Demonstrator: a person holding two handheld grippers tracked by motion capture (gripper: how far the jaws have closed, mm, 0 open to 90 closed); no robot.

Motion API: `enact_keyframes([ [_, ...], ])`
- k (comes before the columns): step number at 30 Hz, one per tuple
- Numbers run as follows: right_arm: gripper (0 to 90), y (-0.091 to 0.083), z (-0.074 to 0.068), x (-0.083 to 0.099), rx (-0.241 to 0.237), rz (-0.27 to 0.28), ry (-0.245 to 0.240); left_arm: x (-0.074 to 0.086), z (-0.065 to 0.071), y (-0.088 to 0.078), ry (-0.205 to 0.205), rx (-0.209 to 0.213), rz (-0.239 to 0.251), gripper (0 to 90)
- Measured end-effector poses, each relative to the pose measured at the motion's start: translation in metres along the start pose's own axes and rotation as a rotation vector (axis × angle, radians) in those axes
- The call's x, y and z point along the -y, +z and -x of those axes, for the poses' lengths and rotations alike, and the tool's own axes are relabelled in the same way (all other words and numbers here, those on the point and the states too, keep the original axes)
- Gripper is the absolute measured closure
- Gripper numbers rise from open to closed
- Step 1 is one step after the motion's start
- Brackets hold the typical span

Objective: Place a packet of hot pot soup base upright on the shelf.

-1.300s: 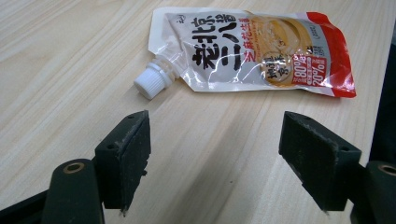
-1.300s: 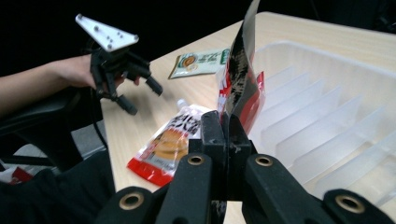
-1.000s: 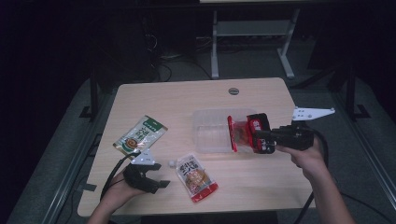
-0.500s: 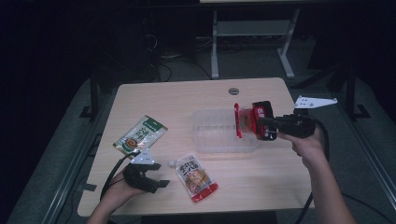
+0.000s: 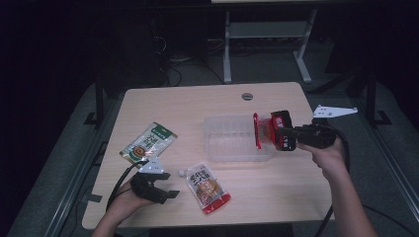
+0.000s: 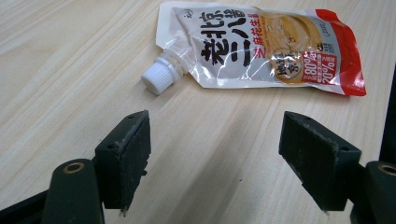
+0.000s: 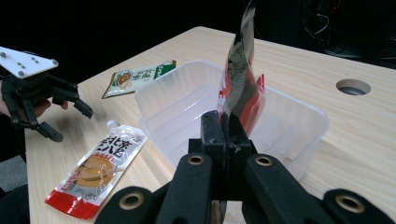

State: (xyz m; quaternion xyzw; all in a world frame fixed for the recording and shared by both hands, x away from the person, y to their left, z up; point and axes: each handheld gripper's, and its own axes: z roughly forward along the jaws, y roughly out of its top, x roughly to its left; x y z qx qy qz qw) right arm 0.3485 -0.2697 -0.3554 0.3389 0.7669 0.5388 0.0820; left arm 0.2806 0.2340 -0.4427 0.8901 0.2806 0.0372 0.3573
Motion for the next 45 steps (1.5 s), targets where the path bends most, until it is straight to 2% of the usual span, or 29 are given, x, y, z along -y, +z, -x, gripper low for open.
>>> enact_keyframes([
  [4, 90.0, 0.002, 0.001, 0.002, 0.003, -0.009, 0.006, 0.000, 0.000, 0.001, -0.002, 0.002, -0.002, 24.7],
  [7, 90.0, 0.005, 0.001, 0.002, 0.000, -0.014, 0.006, 0.000, -0.001, 0.001, 0.011, 0.001, -0.011, 24.7],
  [16, 89.9, 0.011, 0.000, 0.003, -0.006, -0.019, 0.019, 0.000, 0.000, 0.003, 0.001, 0.008, -0.013, 24.7],
  [19, 89.9, 0.014, 0.000, 0.003, -0.004, -0.023, 0.018, 0.000, 0.000, 0.003, 0.014, 0.008, -0.020, 24.7],
  [23, 89.9, 0.020, 0.000, 0.004, 0.013, -0.046, 0.015, 0.001, 0.001, 0.003, 0.004, 0.010, -0.018, 24.7],
  [25, 89.8, 0.023, 0.001, 0.005, 0.014, -0.052, 0.018, 0.001, 0.001, 0.002, 0.016, 0.006, -0.020, 24.7],
  [29, 89.8, 0.027, 0.002, 0.006, 0.021, -0.061, 0.028, 0.002, 0.002, 0.001, 0.002, 0.004, -0.010, 24.7],
  [39, 89.4, 0.036, 0.009, 0.008, 0.025, -0.074, 0.044, 0.007, 0.003, -0.003, 0.004, -0.007, -0.019, 24.7],
  [45, 89.1, 0.043, 0.013, 0.008, 0.023, -0.084, 0.051, 0.011, 0.005, -0.005, -0.014, -0.010, -0.018, 24.7],
])
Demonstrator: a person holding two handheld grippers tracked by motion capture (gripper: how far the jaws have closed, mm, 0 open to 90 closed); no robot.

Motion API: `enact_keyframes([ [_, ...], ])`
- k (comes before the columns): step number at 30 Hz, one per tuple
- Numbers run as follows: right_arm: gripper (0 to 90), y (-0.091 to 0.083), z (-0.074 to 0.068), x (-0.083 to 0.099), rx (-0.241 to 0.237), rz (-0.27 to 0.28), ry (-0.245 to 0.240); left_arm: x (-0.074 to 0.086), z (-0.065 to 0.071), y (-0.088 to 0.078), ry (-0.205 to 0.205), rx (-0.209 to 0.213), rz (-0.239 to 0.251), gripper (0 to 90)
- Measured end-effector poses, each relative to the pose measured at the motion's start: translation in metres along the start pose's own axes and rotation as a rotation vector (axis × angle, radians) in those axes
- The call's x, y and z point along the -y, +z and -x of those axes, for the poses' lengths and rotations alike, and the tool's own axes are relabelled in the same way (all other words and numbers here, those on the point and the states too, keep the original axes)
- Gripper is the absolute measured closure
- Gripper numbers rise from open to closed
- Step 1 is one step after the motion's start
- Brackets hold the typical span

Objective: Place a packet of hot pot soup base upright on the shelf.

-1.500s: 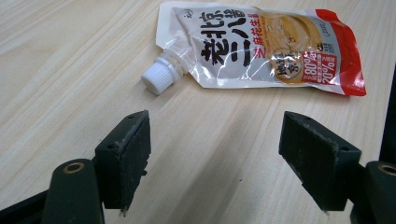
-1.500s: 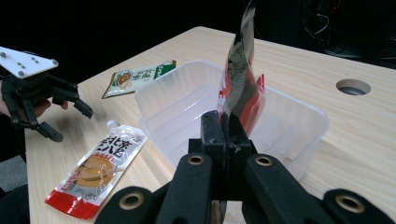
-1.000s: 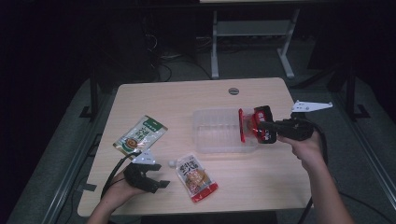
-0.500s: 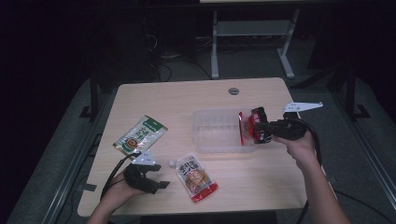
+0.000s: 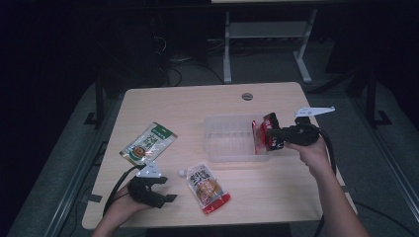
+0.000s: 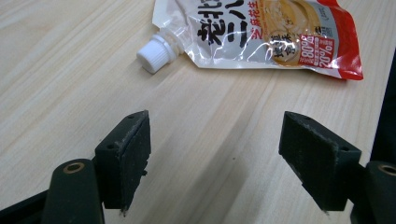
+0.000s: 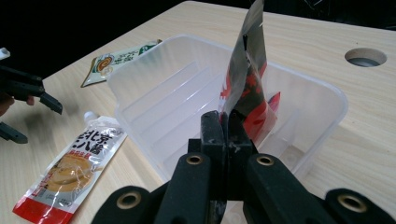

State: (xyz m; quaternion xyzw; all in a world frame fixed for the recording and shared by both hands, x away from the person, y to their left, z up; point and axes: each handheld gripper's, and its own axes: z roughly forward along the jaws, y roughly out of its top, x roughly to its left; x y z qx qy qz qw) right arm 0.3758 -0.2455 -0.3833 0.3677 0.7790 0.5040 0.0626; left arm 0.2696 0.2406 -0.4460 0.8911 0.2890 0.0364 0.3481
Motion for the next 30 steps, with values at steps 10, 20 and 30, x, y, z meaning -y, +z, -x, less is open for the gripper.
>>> enact_keyframes([
  [10, 78.4, 0.006, -0.002, 0.001, 0.001, -0.008, 0.006, 0.001, 0.001, 0.002, 0.005, 0.002, -0.006, 24.7],
  [20, 51.6, -0.010, -0.008, -0.002, 0.027, 0.024, 0.022, 0.000, 0.001, 0.002, 0.007, 0.007, -0.008, 24.7],
  [30, 43.9, -0.030, -0.023, 0.009, 0.031, 0.001, -0.012, 0.000, 0.000, 0.001, 0.006, 0.005, -0.002, 24.7],
])
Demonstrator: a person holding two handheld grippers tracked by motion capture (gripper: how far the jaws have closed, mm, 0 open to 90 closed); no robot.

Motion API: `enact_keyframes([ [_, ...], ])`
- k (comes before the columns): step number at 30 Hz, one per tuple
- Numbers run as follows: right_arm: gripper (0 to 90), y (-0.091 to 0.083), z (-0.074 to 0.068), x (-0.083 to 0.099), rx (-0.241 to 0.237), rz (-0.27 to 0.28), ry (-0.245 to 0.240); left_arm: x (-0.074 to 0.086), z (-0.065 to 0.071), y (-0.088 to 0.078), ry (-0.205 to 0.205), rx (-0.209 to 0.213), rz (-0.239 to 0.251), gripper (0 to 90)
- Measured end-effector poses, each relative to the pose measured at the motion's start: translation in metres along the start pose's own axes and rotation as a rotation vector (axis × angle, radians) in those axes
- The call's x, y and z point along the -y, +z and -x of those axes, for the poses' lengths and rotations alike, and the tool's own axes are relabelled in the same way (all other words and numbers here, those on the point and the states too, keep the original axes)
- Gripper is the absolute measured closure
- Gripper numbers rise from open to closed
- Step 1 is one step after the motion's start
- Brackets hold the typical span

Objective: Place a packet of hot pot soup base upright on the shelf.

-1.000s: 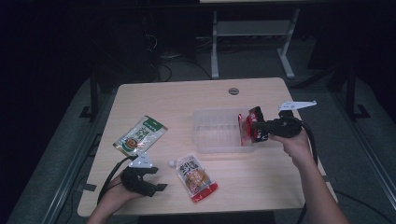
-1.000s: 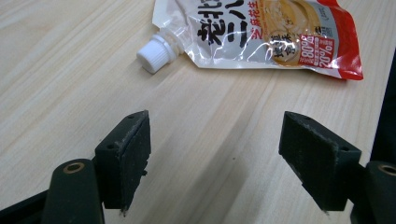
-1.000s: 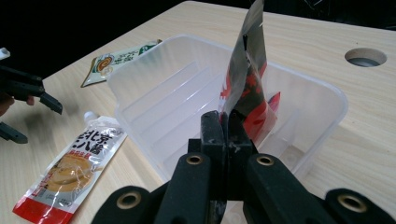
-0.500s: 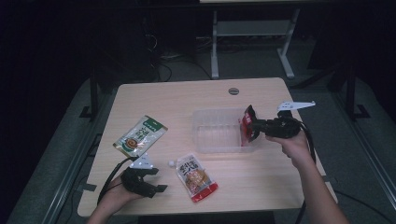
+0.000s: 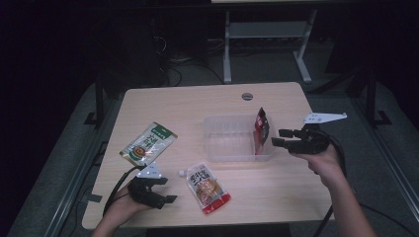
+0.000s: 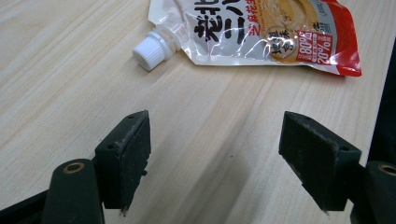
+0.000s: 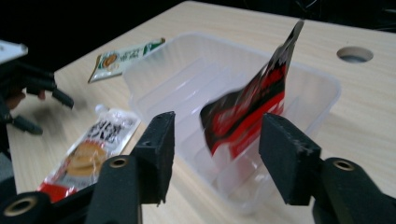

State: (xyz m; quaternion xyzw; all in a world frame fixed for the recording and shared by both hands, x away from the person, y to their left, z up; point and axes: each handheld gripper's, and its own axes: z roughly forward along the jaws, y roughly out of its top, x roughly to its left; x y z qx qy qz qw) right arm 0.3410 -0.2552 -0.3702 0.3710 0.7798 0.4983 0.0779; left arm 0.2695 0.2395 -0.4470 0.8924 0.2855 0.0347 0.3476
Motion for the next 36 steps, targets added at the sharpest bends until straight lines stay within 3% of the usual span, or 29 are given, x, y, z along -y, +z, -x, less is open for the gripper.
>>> enact_keyframes([
  [11, 33.8, -0.003, -0.019, 0.031, 0.003, -0.057, -0.051, 0.002, -0.001, 0.001, -0.005, 0.006, -0.002, 24.7],
  [17, 31.1, 0.003, -0.034, 0.045, 0.021, -0.117, -0.103, 0.001, 0.001, 0.001, -0.004, 0.010, 0.012, 24.7],
  [26, 28.5, 0.025, -0.053, 0.063, 0.001, -0.197, -0.182, -0.006, 0.007, 0.005, 0.001, 0.026, 0.023, 25.6],
  [31, 28.5, 0.035, -0.054, 0.069, -0.035, -0.217, -0.170, -0.014, 0.014, 0.007, 0.015, 0.029, 0.026, 28.8],
  [36, 28.0, 0.040, -0.056, 0.072, -0.056, -0.232, -0.164, -0.024, 0.018, 0.011, 0.017, 0.054, 0.059, 30.4],
])
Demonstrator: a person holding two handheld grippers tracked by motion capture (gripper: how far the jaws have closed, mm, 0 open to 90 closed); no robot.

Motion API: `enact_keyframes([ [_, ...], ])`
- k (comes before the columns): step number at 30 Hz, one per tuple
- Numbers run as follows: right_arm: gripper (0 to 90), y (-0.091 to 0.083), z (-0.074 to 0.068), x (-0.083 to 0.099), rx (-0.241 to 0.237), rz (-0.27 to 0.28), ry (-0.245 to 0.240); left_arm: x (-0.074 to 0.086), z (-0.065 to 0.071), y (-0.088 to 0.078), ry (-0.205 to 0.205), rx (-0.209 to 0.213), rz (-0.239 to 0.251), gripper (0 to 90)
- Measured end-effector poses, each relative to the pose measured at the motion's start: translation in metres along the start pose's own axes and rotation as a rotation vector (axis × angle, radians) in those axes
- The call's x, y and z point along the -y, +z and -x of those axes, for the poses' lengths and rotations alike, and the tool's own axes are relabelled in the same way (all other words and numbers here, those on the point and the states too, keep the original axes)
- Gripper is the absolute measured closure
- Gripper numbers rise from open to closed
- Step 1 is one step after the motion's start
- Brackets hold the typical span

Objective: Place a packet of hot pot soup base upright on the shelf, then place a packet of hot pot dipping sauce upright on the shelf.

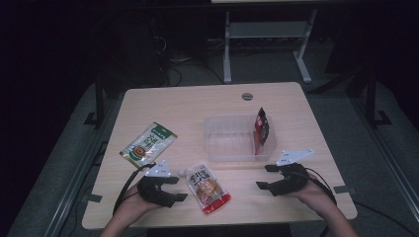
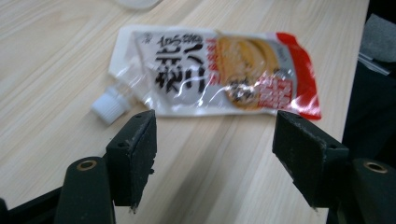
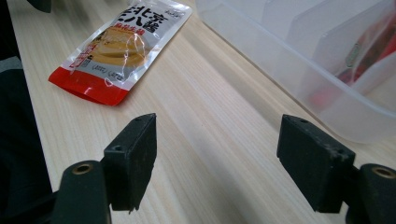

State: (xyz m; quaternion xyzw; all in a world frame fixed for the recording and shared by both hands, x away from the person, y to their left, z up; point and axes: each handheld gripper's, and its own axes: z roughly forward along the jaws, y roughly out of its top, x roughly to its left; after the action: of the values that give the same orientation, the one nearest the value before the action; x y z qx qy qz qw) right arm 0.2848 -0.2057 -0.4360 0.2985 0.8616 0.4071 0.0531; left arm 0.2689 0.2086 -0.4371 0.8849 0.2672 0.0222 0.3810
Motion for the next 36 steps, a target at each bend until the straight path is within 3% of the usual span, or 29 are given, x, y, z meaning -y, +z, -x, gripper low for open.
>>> enact_keyframes([
  [14, 27.5, 0.014, -0.008, -0.004, -0.042, -0.019, -0.003, -0.034, 0.020, 0.027, 0.066, 0.060, 0.030, 39.6],
  [21, 27.5, 0.014, -0.008, -0.004, -0.043, -0.019, -0.006, -0.053, 0.029, 0.048, 0.092, 0.092, 0.029, 45.4],
  [23, 27.5, 0.014, -0.008, -0.004, -0.043, -0.021, -0.007, -0.062, 0.035, 0.061, 0.109, 0.099, 0.025, 47.0],
  [29, 27.6, 0.014, -0.008, -0.003, -0.045, -0.022, -0.013, -0.070, 0.042, 0.082, 0.120, 0.110, -0.003, 62.0],
  [34, 28.1, 0.014, -0.008, -0.003, -0.042, -0.026, -0.018, -0.070, 0.045, 0.093, 0.104, 0.116, -0.039, 89.6],
  [36, 28.3, 0.014, -0.007, -0.003, -0.042, -0.026, -0.019, -0.069, 0.046, 0.096, 0.114, 0.120, -0.063, 89.7],
])
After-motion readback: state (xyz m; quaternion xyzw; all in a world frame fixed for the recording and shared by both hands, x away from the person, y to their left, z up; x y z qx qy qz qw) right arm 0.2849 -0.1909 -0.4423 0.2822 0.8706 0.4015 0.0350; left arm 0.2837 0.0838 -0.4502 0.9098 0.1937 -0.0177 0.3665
